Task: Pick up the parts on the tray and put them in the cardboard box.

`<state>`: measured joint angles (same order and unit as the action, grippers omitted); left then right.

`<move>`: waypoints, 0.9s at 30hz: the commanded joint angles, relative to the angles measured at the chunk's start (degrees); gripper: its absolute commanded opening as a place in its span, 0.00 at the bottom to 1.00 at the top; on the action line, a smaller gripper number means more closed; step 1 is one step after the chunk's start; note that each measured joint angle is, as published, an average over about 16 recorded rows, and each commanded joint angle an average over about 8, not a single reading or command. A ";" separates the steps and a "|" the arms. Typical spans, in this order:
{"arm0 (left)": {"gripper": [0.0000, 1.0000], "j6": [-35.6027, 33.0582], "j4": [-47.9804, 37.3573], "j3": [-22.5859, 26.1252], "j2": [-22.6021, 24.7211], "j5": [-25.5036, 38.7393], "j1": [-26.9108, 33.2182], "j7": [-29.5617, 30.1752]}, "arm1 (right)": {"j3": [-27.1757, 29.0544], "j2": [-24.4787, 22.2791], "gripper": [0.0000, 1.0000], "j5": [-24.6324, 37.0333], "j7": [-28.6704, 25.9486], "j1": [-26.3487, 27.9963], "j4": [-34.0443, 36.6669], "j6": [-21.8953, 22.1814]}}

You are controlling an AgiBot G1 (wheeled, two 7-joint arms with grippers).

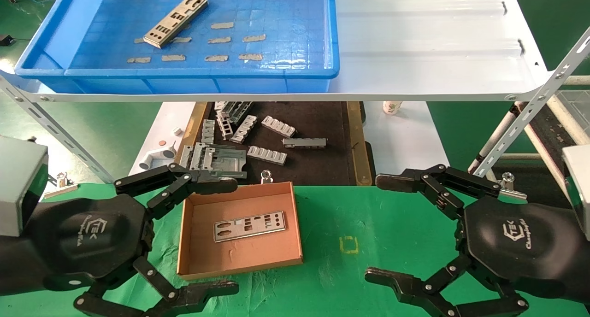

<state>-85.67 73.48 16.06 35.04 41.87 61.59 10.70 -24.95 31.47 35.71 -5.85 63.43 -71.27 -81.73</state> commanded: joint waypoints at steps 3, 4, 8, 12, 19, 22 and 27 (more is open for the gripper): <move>1.00 0.00 0.00 0.00 0.00 0.00 0.00 0.00 | 0.00 0.00 1.00 0.00 0.00 0.00 0.00 0.00; 1.00 0.00 0.00 0.00 0.00 0.00 0.00 0.00 | 0.00 0.00 1.00 0.00 0.00 0.00 0.00 0.00; 1.00 0.00 0.00 0.00 0.00 0.00 0.00 0.00 | 0.00 0.00 1.00 0.00 0.00 0.00 0.00 0.00; 1.00 0.00 0.00 0.00 0.00 0.00 0.00 0.00 | 0.00 0.00 1.00 0.00 0.00 0.00 0.00 0.00; 1.00 0.00 0.00 0.00 0.00 0.00 0.00 0.00 | 0.00 0.00 1.00 0.00 0.00 0.00 0.00 0.00; 1.00 0.00 0.00 0.00 0.00 0.00 0.00 0.00 | 0.00 0.00 1.00 0.00 0.00 0.00 0.00 0.00; 1.00 0.00 0.00 0.00 0.00 0.00 0.00 0.00 | 0.00 0.00 1.00 0.00 0.00 0.00 0.00 0.00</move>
<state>-85.67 73.48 16.06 35.04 41.87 61.59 10.70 -24.95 31.47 35.71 -5.85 63.43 -71.27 -81.73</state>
